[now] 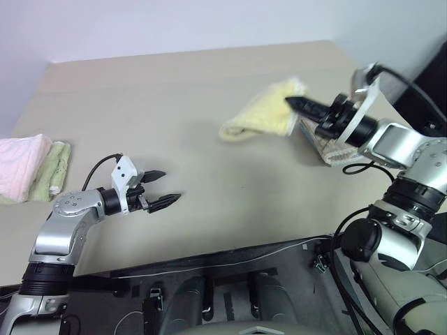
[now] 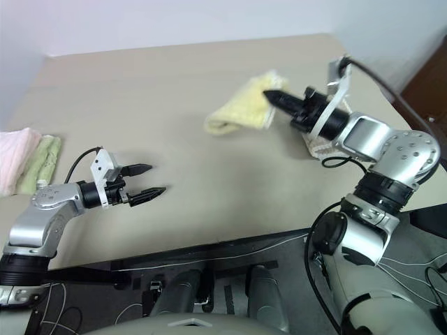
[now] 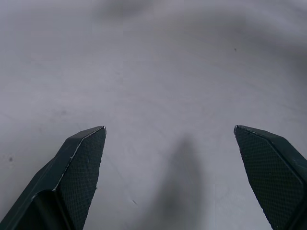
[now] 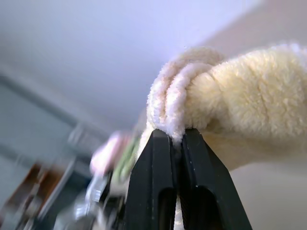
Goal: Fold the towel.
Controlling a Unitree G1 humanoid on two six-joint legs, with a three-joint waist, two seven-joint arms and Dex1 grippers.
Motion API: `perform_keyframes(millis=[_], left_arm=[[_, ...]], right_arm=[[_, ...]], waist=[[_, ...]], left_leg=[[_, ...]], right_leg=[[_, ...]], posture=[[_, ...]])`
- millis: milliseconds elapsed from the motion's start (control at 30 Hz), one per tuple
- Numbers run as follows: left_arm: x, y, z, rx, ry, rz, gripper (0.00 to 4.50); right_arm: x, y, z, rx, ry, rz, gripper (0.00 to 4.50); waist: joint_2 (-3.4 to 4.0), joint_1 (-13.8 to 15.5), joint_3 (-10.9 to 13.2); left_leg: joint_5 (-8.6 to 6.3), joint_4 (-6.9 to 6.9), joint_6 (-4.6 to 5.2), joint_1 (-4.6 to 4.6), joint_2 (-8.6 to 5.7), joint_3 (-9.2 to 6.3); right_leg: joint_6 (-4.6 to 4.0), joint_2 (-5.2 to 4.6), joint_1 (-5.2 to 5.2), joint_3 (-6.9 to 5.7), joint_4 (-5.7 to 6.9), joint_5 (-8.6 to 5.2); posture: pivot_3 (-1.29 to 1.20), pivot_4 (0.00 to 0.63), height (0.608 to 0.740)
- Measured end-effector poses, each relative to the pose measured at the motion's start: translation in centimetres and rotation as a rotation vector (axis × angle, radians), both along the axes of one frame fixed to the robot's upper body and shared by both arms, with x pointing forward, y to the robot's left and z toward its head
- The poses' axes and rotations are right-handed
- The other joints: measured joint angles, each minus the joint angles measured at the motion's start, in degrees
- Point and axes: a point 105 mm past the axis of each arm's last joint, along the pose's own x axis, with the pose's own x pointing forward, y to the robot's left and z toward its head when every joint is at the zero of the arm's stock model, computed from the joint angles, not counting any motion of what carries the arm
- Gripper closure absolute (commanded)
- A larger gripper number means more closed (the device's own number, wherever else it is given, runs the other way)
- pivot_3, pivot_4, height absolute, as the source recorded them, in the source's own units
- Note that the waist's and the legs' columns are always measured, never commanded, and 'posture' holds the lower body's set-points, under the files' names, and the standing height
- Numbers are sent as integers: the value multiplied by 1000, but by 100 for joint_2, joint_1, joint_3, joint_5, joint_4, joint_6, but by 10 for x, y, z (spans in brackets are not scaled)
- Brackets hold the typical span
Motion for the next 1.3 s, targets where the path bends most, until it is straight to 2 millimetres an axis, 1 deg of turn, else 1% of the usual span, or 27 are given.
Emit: perform_keyframes(millis=[67,133,233,300,367,433,533,600,733,867,933,1033,1100,1167,1300], left_arm=[[0,-1,-3,-3,8,0,0],[-1,-4,-6,-5,20,-16,0],[-4,-7,-12,-7,39,-33,0],[-4,-8,-13,-2,34,-36,0],[-4,-10,-14,5,32,-42,0],[-4,-13,-16,5,36,-52,0],[-3,-14,-20,4,45,-54,0],[-2,-15,-18,6,36,-57,0],[1,-15,-15,12,21,-61,0],[2,-14,-18,13,32,-57,0],[2,-15,-19,14,32,-58,0],[1,-17,-20,13,29,-63,0],[2,-17,-21,18,24,-62,0],[2,-17,-21,19,24,-57,0],[-2,-14,-25,25,29,-48,0]], right_arm=[[10,-17,9,40,-20,-117,4455],[20,-42,20,88,-53,-289,4455],[25,-79,28,136,-116,-529,4455],[23,-100,25,141,-144,-689,4455],[22,-112,15,162,-123,-768,4455],[20,-115,-2,159,-81,-786,4455],[17,-110,-25,154,-24,-786,4455],[18,-107,-33,143,2,-786,4455],[18,-105,-26,137,-23,-794,4455],[20,-110,-17,105,-54,-819,4455],[24,-112,-8,85,-78,-829,4455],[30,-107,7,86,-125,-801,4455],[33,-103,13,86,-140,-785,4455],[36,-100,14,75,-151,-767,4455],[42,-96,7,29,-146,-754,4455]], waist=[[1,-9,1],[2,-11,1],[2,-8,1],[2,-8,1],[2,-17,1],[3,-27,1],[7,-32,3],[17,-28,9],[24,-20,12],[24,-18,13],[24,-19,13],[24,-27,13],[24,-26,13],[24,-21,13],[24,-15,13]], left_leg=[[0,0,0,-2,0,1],[0,0,0,-1,0,2],[1,0,0,-1,0,2],[1,0,0,-1,0,3],[1,2,0,3,0,3],[2,1,1,7,0,3],[2,1,2,9,0,3],[2,5,2,9,0,3],[2,8,2,11,0,3],[2,10,3,10,0,4],[2,10,3,11,0,4],[3,9,4,13,0,4],[5,9,6,13,1,4],[7,10,11,12,0,4],[3,10,5,13,0,3]], right_leg=[[1,0,-2,0,1,1],[1,0,-1,0,1,1],[2,1,-1,0,1,1],[3,1,0,0,3,1],[3,1,2,1,6,2],[2,1,4,2,8,1],[2,1,3,3,13,1],[2,1,4,3,14,1],[1,1,7,2,13,1],[1,1,8,2,11,1],[1,1,9,2,11,0],[1,2,9,2,13,1],[2,2,9,3,13,1],[2,2,10,2,12,1],[2,1,12,2,11,1]], posture=[[0,150,740],[0,150,740],[0,150,740],[0,150,740],[0,150,740],[0,150,740],[0,150,740],[0,150,740],[0,150,740],[0,150,740],[0,150,740],[0,150,740],[0,150,740],[0,150,740],[0,150,740]])
